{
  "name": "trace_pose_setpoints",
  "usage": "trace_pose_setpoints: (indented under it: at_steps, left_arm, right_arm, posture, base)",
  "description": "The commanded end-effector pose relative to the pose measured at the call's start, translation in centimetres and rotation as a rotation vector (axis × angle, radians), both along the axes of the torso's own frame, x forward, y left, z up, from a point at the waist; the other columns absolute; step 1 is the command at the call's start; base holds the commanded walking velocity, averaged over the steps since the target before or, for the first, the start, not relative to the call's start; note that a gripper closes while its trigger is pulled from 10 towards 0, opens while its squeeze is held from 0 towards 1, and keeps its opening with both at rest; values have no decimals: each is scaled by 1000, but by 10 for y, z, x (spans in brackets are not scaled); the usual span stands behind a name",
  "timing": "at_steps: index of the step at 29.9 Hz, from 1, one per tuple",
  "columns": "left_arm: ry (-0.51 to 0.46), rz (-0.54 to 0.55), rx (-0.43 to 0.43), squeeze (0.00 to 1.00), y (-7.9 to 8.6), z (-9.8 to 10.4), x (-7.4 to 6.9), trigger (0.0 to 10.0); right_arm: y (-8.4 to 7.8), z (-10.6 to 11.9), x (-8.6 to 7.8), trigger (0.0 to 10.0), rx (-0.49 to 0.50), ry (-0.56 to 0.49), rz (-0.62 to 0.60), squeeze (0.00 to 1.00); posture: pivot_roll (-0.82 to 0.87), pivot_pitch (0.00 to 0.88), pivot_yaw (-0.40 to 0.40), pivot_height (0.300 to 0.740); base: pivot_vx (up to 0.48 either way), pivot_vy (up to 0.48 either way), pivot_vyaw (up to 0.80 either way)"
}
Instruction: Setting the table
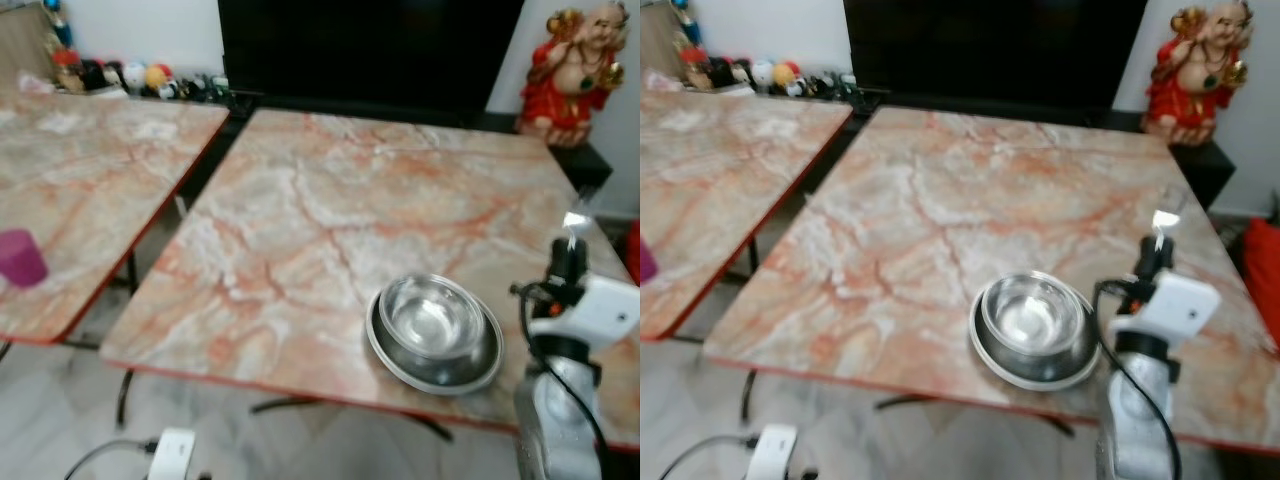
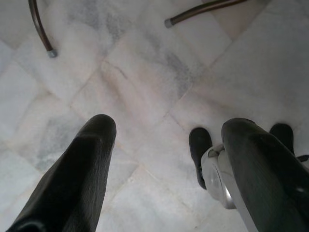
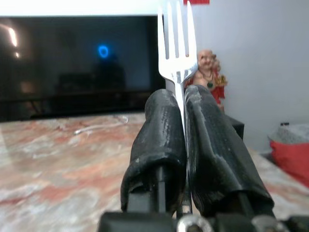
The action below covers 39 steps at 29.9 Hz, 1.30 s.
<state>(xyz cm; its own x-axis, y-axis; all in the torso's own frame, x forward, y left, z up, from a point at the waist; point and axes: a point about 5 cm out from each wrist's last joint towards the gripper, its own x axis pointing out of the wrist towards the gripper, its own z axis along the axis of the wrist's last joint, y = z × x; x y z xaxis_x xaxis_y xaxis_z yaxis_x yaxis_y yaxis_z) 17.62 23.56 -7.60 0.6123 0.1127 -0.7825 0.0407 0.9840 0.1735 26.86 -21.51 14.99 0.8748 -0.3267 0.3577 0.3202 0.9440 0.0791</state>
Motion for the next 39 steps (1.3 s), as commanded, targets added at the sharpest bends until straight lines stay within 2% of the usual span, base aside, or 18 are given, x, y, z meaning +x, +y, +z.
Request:
trace_pose_setpoints:
  at_steps: [1, 3, 5, 8, 10, 11, 12, 15, 19, 23, 28, 31, 34, 39]
  left_arm:
    - [12, -5, 8, 0, 2, -1, -2, 10000]
    - [12, -6, 8, 0, 2, 0, -2, 10000]
    - [10, -5, 7, 0, 2, 0, -1, 10000]
    - [9, -5, 6, 0, 2, 0, 0, 10000]
    - [8, -5, 4, 0, 2, 1, 1, 10000]
    - [8, -5, 4, 0, 2, 1, 1, 10000]
    - [7, -5, 3, 0, 2, 1, 2, 10000]
    - [4, -4, 1, 0, 1, 1, 3, 10000]
    - [0, -2, 0, 0, 1, 2, 4, 10000]
    - [-2, 0, 0, 0, 1, 2, 5, 10000]
    - [-4, 1, 0, 0, 2, 3, 5, 10000]
    - [-3, 1, -2, 0, 1, 3, 5, 10000]
    - [-2, 0, -3, 0, 1, 2, 5, 10000]
    - [-3, -2, -4, 0, 1, 3, 5, 10000]
  right_arm:
    - [-14, 2, -1, 10000, -28, 20, -57, 0]
    - [-19, 4, -1, 10000, -33, 16, -67, 0]
    - [-32, 6, 2, 10000, -68, 50, -113, 0]
    - [-49, 6, 5, 10000, -66, 115, -159, 0]
    - [-60, -1, 10, 10000, -48, 225, -180, 0]
    - [-60, -1, 10, 10000, -48, 225, -180, 0]
    - [-67, -8, 14, 10000, 2, 311, -175, 0]
    - [-71, -24, 24, 10000, 20, 467, -116, 0]
    - [-74, -23, 30, 10000, 87, 477, -112, 0]
    - [-70, -29, 37, 10000, 102, 567, -40, 0]
    - [-70, -32, 39, 10000, 146, 613, -15, 0]
    - [-63, -43, 43, 10000, 127, 660, 77, 0]
    - [-61, -48, 43, 10000, 126, 666, 89, 0]
    - [-56, -61, 45, 10000, 114, 737, 119, 0]
  posture:
    - [29, 6, -30, 740]
    - [27, 10, -29, 740]
    - [20, 22, -24, 740]
    - [16, 27, -20, 740]
    - [11, 33, -16, 740]
    - [11, 33, -16, 740]
    - [9, 35, -15, 740]
    - [11, 38, -13, 740]
    - [19, 40, -13, 740]
    - [17, 42, -9, 740]
    - [20, 40, -10, 740]
    - [19, 33, -12, 740]
    - [23, 22, -17, 740]
    - [29, 11, -20, 740]
  base:
    - [0, 0, 0]
    - [0, 0, 0]
    - [0, 0, 0]
    - [0, 0, 0]
    - [0, 0, 0]
    - [0, 0, 0]
    - [0, 0, 0]
    - [0, 0, 0]
    - [0, 0, 0]
    - [0, 0, 0]
    - [0, 0, 0]
    - [0, 0, 0]
    - [0, 0, 0]
    - [0, 0, 0]
